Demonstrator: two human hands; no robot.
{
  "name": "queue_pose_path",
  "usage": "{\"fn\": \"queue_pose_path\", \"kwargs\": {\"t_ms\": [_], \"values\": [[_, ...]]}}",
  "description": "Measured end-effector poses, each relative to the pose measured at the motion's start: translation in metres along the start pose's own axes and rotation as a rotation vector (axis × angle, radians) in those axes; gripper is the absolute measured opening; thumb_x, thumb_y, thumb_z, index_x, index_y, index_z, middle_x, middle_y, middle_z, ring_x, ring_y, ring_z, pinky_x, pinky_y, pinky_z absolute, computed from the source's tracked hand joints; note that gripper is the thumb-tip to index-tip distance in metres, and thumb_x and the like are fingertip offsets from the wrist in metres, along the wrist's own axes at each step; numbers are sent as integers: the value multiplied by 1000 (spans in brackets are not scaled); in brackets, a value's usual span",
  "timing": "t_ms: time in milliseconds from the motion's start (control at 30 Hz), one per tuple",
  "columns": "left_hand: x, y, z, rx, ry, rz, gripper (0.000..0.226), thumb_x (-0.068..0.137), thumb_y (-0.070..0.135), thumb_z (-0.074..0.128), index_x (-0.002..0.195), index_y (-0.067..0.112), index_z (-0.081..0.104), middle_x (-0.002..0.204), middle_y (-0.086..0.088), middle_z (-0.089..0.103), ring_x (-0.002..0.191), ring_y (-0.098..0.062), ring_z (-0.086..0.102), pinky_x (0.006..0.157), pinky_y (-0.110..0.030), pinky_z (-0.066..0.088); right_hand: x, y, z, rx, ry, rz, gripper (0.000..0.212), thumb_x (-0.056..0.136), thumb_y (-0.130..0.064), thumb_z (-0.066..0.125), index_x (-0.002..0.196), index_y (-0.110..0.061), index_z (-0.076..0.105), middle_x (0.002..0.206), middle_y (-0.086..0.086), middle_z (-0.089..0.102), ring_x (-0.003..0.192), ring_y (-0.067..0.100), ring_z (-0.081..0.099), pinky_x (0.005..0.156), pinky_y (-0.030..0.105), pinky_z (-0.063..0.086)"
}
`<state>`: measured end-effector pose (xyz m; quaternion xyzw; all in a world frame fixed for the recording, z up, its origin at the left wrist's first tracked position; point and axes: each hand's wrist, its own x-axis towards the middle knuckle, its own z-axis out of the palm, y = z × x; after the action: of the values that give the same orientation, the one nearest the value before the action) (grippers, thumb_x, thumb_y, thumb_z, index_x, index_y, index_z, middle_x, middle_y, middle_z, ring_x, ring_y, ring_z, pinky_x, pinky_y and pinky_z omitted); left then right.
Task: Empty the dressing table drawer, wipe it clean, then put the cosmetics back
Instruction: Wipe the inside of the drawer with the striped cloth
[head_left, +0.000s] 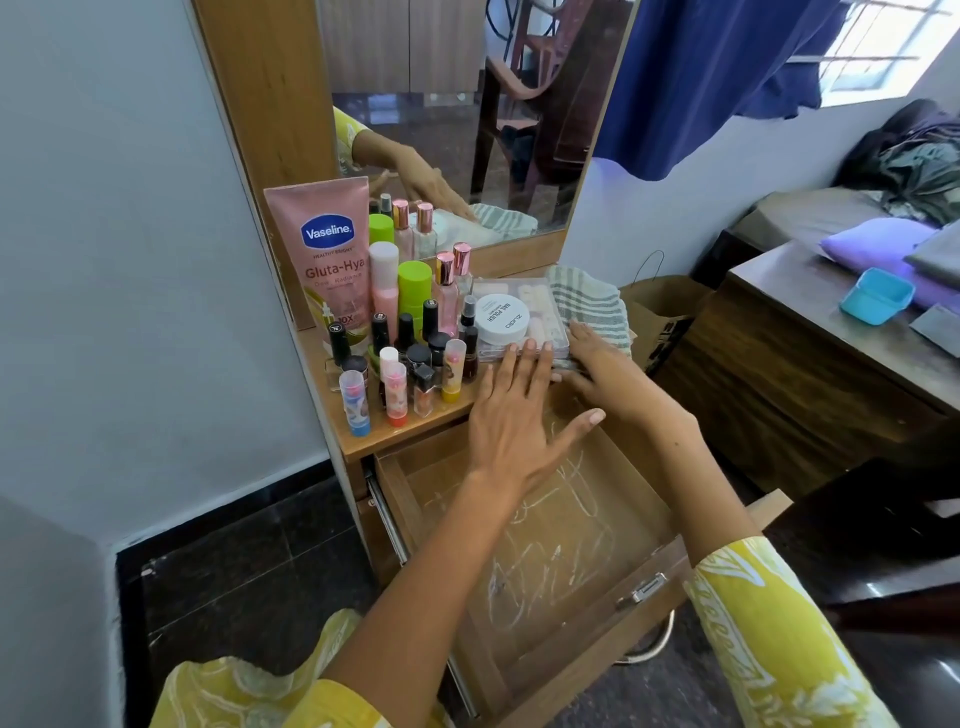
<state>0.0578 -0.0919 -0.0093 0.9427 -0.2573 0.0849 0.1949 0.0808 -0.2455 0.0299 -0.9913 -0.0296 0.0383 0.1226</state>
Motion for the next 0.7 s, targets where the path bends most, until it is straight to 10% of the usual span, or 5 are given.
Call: {"fn": "queue_pose_path", "kwargs": {"t_ms": [700], "values": [[3, 2, -5, 2, -33, -27, 104, 69, 83, -6, 151, 18, -4, 159, -1, 0, 146, -16, -6, 116, -37, -7, -5, 10, 13, -31, 183, -46, 53, 96, -4, 42, 147, -12, 30, 156, 5, 24, 146, 16, 18, 119, 30, 14]]}}
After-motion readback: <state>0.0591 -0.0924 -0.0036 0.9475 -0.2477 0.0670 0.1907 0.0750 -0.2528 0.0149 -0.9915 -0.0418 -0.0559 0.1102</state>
